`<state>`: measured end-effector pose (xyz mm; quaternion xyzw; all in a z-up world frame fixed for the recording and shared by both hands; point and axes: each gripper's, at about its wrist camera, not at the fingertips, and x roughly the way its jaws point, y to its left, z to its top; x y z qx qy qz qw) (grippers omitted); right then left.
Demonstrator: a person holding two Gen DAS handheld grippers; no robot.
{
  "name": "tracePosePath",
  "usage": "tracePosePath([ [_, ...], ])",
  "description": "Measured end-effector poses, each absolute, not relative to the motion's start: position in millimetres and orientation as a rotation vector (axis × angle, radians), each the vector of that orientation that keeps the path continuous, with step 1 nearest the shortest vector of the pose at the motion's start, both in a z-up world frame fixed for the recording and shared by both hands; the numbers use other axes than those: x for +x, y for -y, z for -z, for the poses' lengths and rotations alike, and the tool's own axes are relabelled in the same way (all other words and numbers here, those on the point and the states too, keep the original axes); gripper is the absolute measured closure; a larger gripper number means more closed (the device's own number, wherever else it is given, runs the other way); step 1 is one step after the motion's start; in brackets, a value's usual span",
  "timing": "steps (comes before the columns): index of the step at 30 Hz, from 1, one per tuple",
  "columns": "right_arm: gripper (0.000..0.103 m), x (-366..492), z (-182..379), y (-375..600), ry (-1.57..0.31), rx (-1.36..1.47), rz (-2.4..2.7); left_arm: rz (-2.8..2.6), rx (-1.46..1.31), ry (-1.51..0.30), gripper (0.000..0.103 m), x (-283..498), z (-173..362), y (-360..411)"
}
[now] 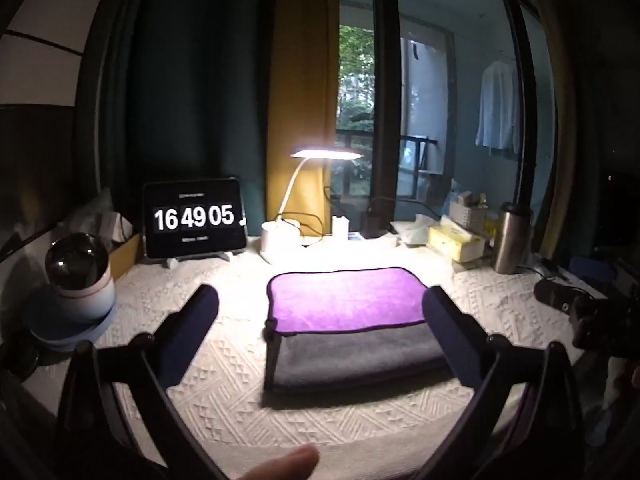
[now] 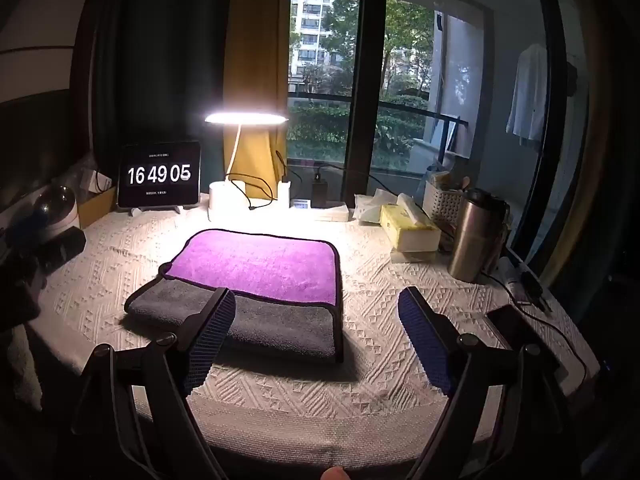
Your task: Fold towel
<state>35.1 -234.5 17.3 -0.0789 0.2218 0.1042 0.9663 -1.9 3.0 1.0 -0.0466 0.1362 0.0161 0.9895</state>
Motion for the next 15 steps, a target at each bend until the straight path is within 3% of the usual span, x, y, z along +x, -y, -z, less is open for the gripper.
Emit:
tracePosePath([
  [15,0.017,35.5,-14.9,228.8,-0.450,-0.163,-0.216,-0.032,-0.096,-0.265,0.001,-10.5,-4.9,-10.2],
])
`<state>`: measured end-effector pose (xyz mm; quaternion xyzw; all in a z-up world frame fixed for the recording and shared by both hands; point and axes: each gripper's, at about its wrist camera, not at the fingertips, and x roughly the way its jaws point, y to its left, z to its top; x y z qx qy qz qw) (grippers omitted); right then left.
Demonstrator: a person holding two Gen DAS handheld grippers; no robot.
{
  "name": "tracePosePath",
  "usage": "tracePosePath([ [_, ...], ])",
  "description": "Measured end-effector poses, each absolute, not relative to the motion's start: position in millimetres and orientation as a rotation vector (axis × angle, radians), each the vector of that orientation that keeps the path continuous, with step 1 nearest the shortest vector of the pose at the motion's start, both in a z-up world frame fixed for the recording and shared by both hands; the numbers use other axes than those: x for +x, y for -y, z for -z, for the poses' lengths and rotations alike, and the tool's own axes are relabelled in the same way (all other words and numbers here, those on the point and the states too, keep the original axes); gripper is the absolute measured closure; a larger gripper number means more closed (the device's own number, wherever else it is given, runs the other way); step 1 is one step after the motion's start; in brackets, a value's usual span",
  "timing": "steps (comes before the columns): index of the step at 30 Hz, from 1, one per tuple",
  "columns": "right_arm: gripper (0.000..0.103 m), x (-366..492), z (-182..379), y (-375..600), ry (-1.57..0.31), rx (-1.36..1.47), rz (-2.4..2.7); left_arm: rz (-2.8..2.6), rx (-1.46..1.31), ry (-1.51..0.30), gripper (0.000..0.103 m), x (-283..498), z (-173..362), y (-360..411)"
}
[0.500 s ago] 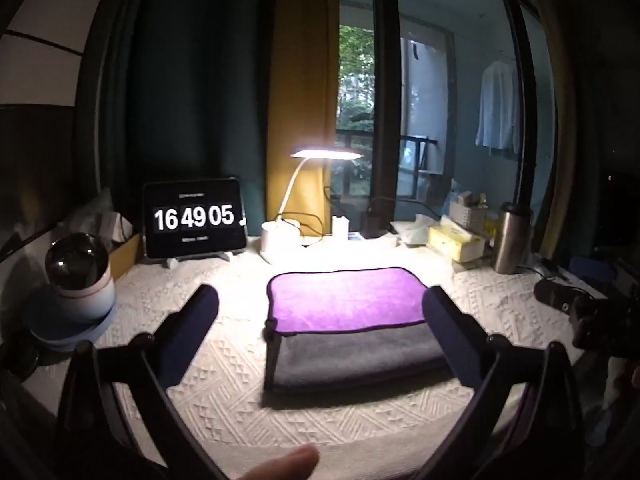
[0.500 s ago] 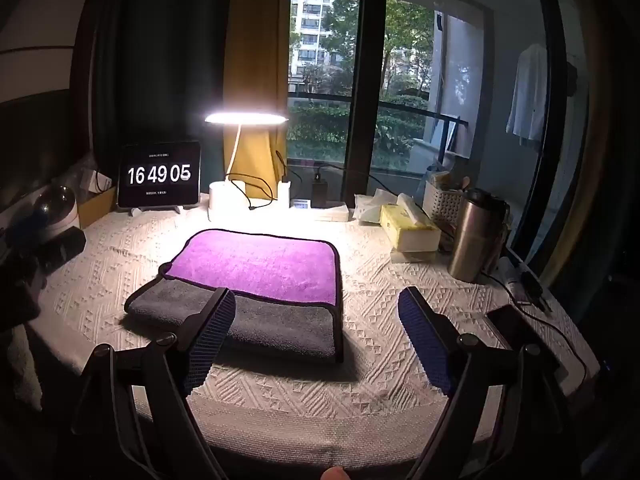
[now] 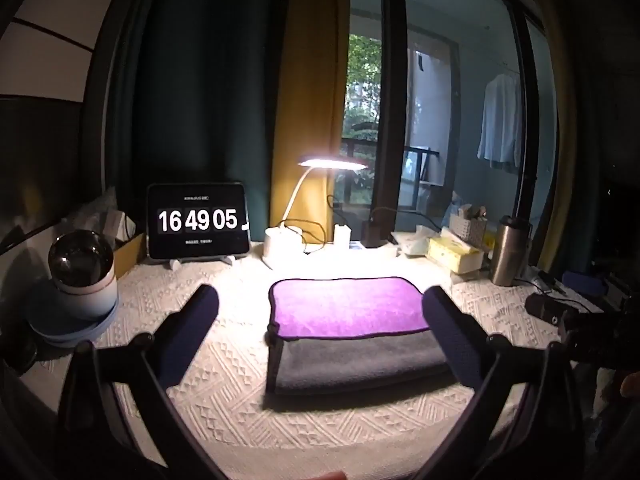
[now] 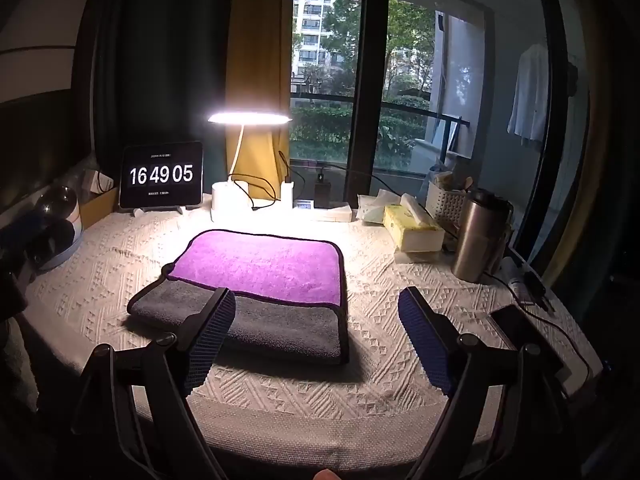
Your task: Fold towel
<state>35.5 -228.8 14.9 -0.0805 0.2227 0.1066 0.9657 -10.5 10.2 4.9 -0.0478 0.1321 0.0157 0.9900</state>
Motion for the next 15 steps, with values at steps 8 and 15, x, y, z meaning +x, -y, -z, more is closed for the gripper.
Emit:
tracePosePath([
  [8,0.017,38.0,-13.7,229.4,-0.455,-0.161,-0.221,-0.027,-0.093,-0.267,0.001,-7.6,-3.0,-9.4],
  [15,0.017,40.2,-13.4,229.3,-0.452,-0.157,-0.220,-0.019,-0.084,-0.265,0.001,-6.7,-3.3,-5.2],
])
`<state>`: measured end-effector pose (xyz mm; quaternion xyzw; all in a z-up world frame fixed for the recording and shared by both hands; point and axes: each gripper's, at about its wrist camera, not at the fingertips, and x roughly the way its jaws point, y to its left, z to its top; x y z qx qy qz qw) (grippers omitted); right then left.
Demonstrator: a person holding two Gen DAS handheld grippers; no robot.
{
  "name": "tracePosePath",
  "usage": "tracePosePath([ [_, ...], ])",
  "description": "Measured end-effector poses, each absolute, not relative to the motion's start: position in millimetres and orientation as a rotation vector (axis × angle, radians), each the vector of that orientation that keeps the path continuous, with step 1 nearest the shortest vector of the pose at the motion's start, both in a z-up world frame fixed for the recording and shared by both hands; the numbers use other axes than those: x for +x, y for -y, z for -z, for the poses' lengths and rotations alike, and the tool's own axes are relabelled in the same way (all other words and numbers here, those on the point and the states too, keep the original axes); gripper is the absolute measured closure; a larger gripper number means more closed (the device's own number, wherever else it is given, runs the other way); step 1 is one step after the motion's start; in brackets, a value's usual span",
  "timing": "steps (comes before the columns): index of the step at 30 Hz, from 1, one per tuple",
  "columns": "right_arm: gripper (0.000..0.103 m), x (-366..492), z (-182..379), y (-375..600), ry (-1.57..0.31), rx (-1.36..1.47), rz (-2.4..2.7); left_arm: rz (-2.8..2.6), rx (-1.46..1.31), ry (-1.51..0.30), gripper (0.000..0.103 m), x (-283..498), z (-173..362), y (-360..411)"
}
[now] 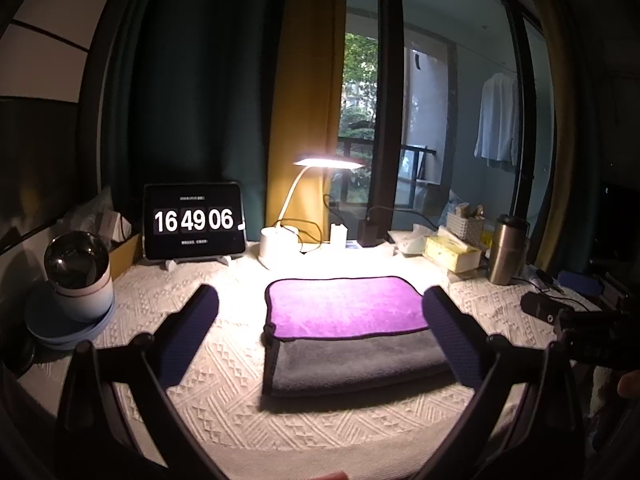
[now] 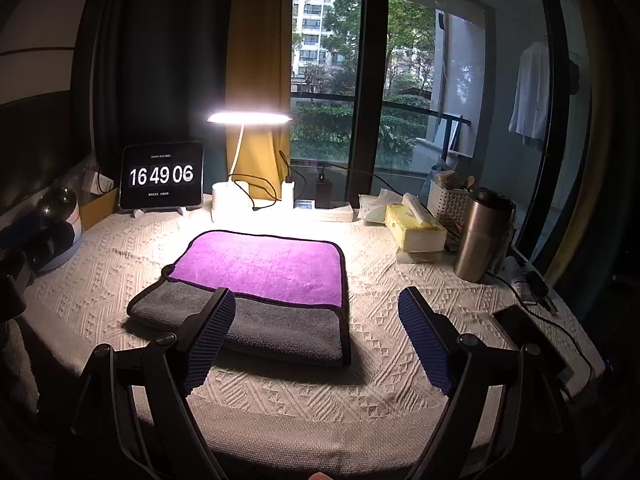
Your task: Fold towel
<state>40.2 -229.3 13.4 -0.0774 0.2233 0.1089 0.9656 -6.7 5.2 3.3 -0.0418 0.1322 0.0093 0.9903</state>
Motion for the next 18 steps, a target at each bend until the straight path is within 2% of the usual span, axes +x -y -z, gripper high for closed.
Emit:
tracePosePath([
  [18,0.017,42.0,-12.8,228.3,-0.452,-0.153,-0.224,0.006,-0.094,-0.265,0.001,-7.2,-4.2,-2.9],
])
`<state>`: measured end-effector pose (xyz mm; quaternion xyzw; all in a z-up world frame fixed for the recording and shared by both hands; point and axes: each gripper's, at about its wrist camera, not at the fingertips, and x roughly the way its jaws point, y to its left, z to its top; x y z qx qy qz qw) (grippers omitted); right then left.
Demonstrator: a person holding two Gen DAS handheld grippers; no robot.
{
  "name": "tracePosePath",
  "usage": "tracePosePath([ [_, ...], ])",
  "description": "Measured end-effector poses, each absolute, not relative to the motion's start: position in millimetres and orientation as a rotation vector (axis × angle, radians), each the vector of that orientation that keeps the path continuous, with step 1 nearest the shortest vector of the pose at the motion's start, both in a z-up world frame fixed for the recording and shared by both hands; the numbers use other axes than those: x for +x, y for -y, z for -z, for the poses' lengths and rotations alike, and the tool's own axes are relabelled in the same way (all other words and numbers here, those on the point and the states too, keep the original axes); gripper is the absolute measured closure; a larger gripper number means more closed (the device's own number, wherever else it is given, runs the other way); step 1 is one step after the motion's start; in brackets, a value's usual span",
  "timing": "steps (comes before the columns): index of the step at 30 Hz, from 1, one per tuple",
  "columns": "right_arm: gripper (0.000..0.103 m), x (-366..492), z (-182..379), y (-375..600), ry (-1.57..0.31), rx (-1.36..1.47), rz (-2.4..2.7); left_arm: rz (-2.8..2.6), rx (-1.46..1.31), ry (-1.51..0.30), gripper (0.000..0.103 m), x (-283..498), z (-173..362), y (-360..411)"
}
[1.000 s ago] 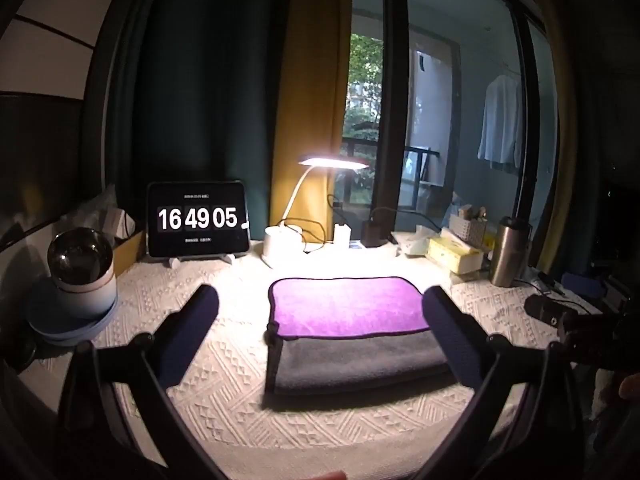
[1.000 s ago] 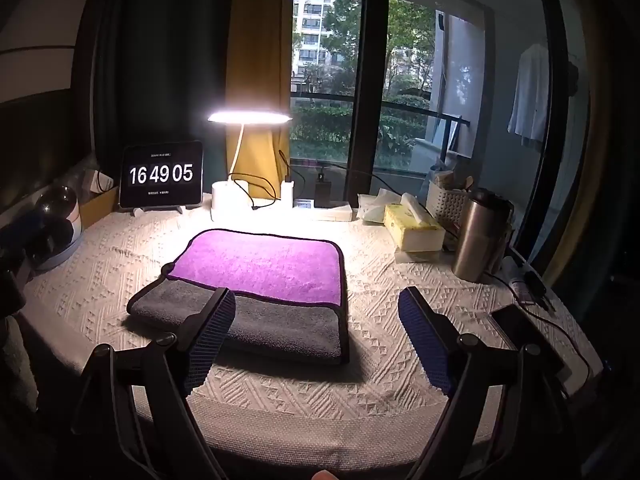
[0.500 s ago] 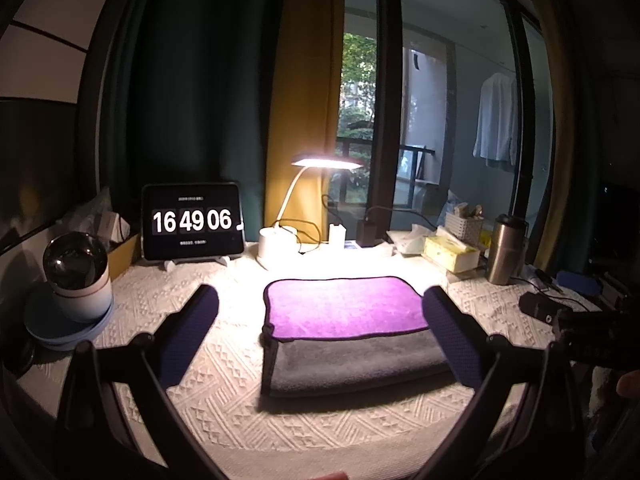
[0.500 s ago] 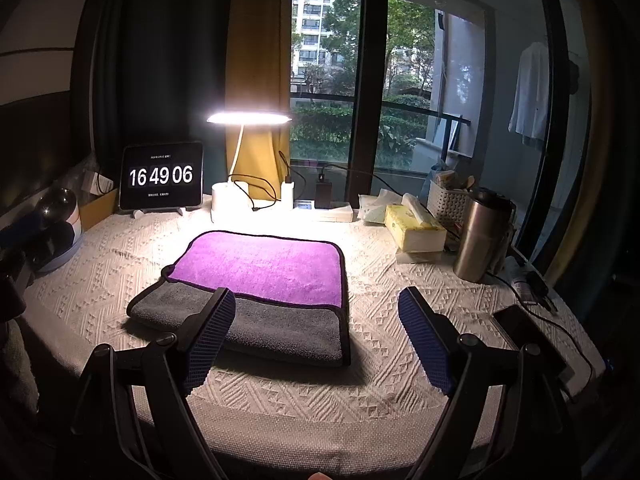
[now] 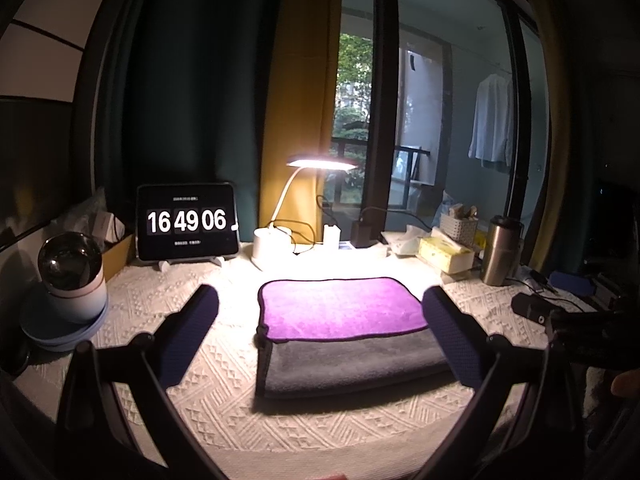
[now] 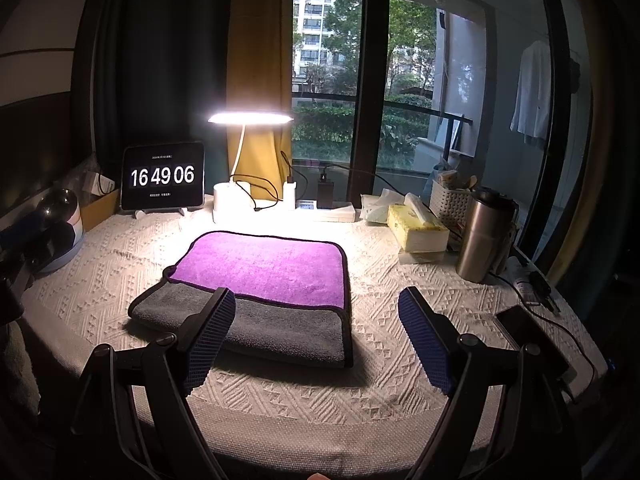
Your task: Fold towel
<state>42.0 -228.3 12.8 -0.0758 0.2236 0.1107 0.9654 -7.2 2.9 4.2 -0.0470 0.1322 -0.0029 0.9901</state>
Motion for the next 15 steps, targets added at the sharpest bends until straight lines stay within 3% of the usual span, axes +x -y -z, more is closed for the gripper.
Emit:
tracePosePath([
  [15,0.017,42.5,-13.1,227.8,-0.455,-0.153,-0.223,0.019,-0.101,-0.272,0.001,-2.4,-6.9,-2.1],
])
